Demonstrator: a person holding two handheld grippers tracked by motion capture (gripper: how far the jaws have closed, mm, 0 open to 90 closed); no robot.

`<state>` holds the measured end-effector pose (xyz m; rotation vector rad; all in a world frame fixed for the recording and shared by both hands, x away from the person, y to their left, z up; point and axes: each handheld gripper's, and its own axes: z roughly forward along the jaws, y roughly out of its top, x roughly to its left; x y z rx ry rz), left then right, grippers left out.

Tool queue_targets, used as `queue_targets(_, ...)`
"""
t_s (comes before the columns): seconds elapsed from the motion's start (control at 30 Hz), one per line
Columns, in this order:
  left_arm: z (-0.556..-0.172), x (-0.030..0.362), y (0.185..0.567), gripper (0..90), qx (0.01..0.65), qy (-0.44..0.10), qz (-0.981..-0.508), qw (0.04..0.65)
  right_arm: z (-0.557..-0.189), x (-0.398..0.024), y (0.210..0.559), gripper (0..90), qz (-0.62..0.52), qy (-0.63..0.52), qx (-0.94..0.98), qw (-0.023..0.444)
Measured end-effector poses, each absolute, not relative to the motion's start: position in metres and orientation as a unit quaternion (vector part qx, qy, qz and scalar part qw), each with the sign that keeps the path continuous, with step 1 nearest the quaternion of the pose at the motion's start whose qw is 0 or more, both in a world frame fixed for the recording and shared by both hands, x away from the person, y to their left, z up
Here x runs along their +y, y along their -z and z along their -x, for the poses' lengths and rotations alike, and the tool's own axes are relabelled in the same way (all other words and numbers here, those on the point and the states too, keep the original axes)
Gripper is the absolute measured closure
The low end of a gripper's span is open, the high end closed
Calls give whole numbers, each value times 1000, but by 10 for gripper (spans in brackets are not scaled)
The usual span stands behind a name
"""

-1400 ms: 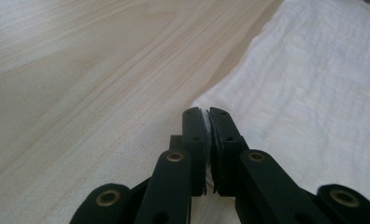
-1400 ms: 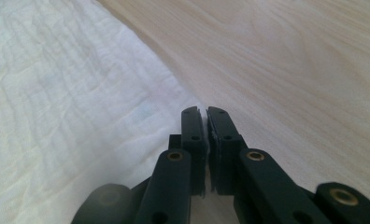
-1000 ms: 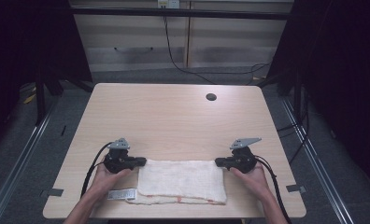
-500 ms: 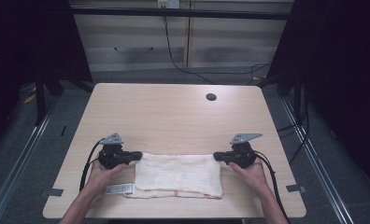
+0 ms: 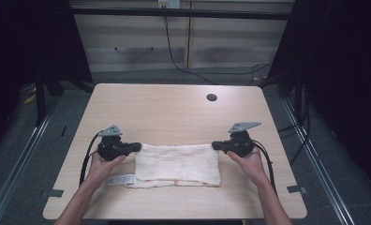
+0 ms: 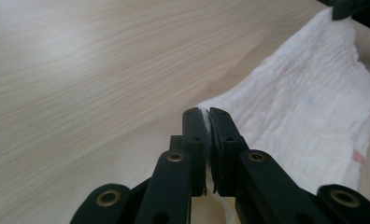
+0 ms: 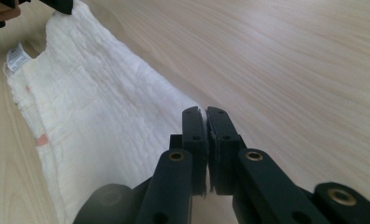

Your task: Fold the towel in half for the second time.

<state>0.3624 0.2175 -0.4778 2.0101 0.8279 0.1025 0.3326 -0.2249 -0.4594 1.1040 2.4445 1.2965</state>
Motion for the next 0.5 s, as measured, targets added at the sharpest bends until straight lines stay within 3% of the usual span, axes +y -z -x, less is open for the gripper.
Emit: queue_targets(0.5, -368, 217, 480, 859, 336, -50, -818, 464, -347, -220, 458, 873, -367, -433, 820, 79)
